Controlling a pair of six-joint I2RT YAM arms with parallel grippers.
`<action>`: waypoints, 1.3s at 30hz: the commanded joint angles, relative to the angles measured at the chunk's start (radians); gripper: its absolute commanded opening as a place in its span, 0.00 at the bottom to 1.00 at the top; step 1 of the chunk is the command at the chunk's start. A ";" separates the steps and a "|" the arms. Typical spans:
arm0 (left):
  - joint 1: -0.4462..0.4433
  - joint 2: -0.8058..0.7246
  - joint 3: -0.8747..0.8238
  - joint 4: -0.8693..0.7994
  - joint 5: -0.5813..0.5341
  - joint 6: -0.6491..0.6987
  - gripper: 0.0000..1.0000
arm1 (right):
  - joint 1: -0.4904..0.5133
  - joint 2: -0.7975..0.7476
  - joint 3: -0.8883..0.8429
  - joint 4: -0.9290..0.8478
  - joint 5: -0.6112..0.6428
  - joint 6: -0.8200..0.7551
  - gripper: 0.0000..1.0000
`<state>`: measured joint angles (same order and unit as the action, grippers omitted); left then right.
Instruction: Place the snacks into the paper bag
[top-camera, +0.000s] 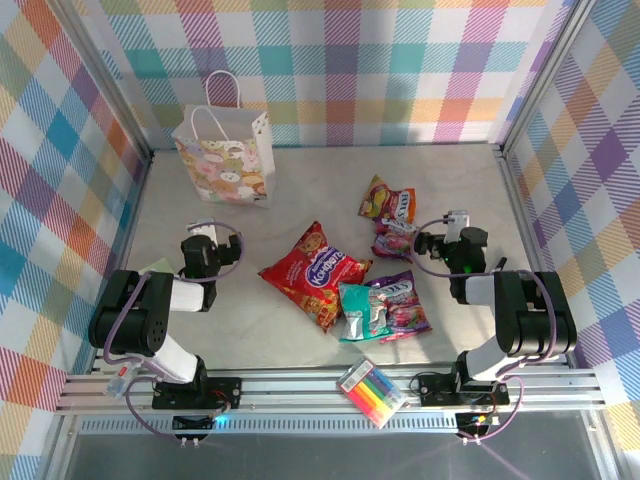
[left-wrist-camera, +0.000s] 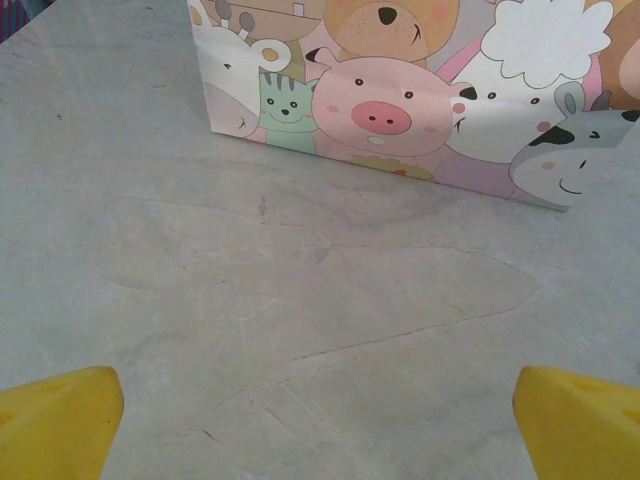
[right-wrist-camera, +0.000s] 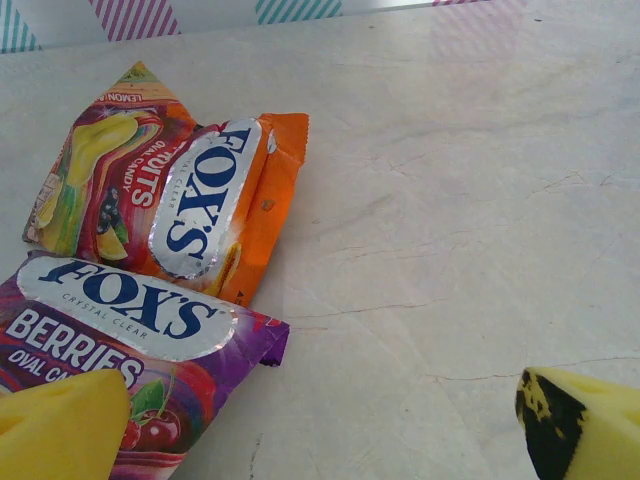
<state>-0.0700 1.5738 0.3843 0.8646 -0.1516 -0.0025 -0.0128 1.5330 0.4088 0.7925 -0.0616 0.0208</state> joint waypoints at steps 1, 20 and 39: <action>-0.004 0.005 0.021 0.007 -0.014 0.014 1.00 | -0.001 0.001 0.014 0.016 -0.001 -0.006 0.99; -0.001 0.005 0.035 -0.022 0.055 0.035 1.00 | 0.001 0.002 0.015 0.014 0.001 -0.005 0.99; -0.001 0.005 0.032 -0.017 0.055 0.035 1.00 | 0.002 0.001 0.012 0.018 0.004 -0.007 0.99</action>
<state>-0.0696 1.5738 0.3992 0.8375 -0.1131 0.0200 -0.0128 1.5330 0.4088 0.7921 -0.0612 0.0208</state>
